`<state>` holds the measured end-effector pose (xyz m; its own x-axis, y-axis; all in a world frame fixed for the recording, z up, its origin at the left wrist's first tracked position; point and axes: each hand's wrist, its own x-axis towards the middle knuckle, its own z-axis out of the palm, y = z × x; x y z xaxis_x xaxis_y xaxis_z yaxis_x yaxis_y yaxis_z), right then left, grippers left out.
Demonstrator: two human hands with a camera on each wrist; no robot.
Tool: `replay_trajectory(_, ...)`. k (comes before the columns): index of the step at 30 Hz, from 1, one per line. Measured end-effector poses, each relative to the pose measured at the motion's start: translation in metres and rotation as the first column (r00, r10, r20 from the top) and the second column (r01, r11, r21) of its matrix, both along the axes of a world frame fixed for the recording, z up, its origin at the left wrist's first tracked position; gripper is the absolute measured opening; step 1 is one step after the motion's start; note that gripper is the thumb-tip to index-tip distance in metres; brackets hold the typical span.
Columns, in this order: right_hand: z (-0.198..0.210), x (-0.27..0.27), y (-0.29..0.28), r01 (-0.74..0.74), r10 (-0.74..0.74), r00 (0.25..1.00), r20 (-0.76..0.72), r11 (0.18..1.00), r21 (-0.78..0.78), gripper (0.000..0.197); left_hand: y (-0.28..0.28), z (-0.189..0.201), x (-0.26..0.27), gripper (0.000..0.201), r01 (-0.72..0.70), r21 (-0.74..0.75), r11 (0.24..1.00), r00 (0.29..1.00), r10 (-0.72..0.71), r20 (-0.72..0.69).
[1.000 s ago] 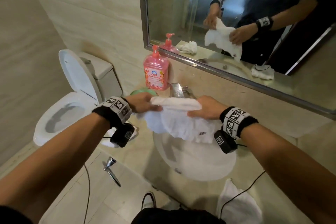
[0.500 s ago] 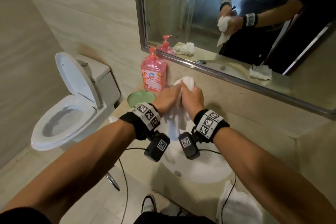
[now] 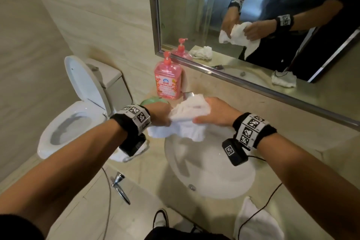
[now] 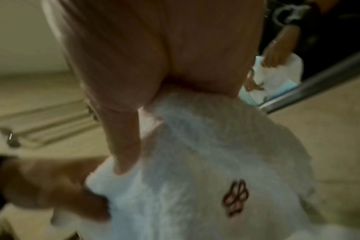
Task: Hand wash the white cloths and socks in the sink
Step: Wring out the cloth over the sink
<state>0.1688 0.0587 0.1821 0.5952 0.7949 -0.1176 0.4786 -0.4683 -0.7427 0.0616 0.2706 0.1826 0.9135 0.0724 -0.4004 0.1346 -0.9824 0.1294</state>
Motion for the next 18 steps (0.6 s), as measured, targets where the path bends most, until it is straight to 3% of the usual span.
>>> replay_trajectory(2, -0.005, 0.002, -0.007, -0.051, 0.084, 0.984, 0.159, 0.978, -0.201, 0.043, 0.012, -0.002, -0.003, 0.014, -0.109, -0.278, 0.955, 0.994, 0.114, 0.001)
replay_trajectory(4, -0.018, 0.008, -0.015, 0.038, 0.0, 0.988, 0.155, 0.97, -0.241, 0.036, 0.02, -0.001, -0.006, 0.012, -0.171, -0.534, 0.828, 0.969, 0.239, 0.059)
replay_trajectory(5, -0.023, 0.01, -0.021, 0.138, -0.133, 0.99, 0.039, 0.976, -0.169, 0.037, 0.022, -0.002, -0.006, 0.012, -0.205, -0.609, 0.766, 0.945, 0.316, 0.079)
replay_trajectory(7, -0.03, 0.009, -0.024, 0.382, -0.37, 0.906, -0.206, 0.924, 0.017, 0.033, 0.016, -0.005, -0.009, 0.019, -0.287, -0.72, 0.632, 0.884, 0.464, 0.054)
replay_trajectory(9, -0.033, -0.006, -0.008, 0.548, -0.483, 0.818, -0.311, 0.82, 0.168, 0.023, -0.001, -0.006, -0.006, 0.033, -0.322, -0.83, 0.455, 0.82, 0.572, -0.004)
replay_trajectory(11, -0.035, -0.028, 0.02, 0.605, -0.514, 0.79, -0.333, 0.74, 0.293, 0.023, -0.021, -0.003, 0.003, 0.049, -0.313, -0.899, 0.307, 0.762, 0.646, -0.045)
replay_trajectory(14, -0.023, -0.043, 0.049, 0.606, -0.512, 0.794, -0.328, 0.709, 0.36, 0.028, -0.051, 0.006, 0.012, 0.056, -0.26, -0.934, 0.246, 0.768, 0.639, -0.046)
replay_trajectory(16, -0.017, -0.036, 0.052, 0.678, -0.569, 0.734, -0.371, 0.654, 0.337, 0.026, -0.06, 0.009, 0.012, 0.055, -0.243, -0.931, 0.273, 0.803, 0.594, -0.035)
replay_trajectory(18, -0.016, -0.035, 0.054, 0.688, -0.577, 0.724, -0.378, 0.641, 0.34, 0.019, -0.062, 0.013, 0.012, 0.056, -0.264, -0.905, 0.333, 0.801, 0.599, -0.013)
